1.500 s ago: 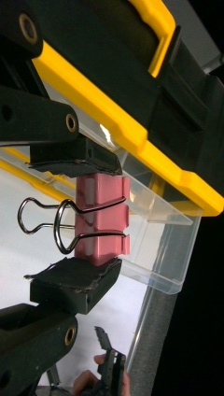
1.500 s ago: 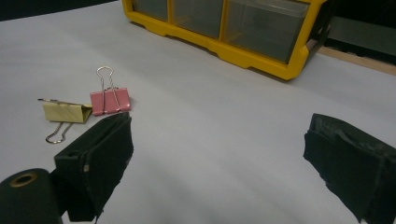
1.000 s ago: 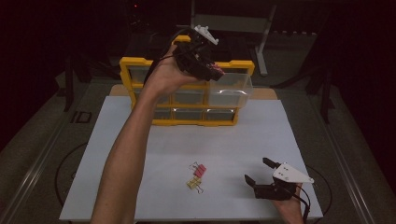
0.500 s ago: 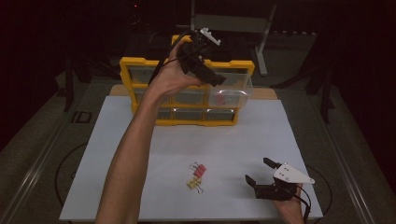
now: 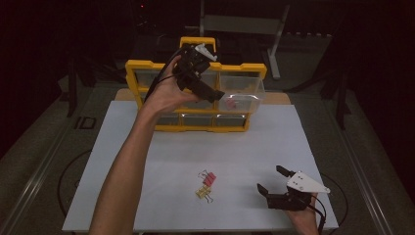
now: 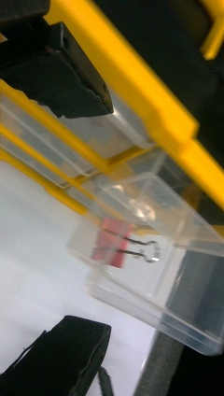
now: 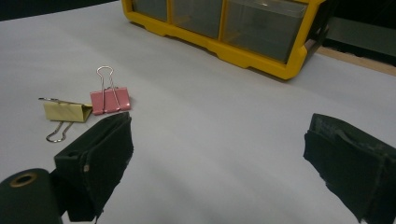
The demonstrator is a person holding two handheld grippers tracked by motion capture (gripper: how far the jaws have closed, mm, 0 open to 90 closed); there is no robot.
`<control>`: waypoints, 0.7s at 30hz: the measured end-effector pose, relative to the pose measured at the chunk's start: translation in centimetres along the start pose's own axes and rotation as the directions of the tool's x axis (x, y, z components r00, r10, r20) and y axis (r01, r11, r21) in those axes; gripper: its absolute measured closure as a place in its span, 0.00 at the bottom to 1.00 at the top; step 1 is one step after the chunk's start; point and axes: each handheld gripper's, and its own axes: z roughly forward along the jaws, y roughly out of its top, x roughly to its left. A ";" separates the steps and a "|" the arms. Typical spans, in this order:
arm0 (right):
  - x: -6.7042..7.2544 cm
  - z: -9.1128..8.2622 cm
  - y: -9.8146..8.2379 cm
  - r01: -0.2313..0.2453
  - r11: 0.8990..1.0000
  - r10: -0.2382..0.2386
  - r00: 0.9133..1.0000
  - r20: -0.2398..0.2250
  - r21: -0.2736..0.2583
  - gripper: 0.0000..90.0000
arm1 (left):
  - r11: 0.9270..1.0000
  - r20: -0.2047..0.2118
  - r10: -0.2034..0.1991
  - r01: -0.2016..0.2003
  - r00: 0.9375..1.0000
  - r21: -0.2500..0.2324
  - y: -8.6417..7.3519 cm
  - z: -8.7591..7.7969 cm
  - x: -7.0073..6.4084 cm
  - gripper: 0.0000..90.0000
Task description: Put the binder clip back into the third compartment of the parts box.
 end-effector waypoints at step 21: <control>-0.2 0.0 0.0 -0.002 1.000 0.002 1.000 0.005 -0.009 0.09 | 0.998 0.006 -0.019 0.018 1.000 0.056 -6.2 1.7 -1.9 0.01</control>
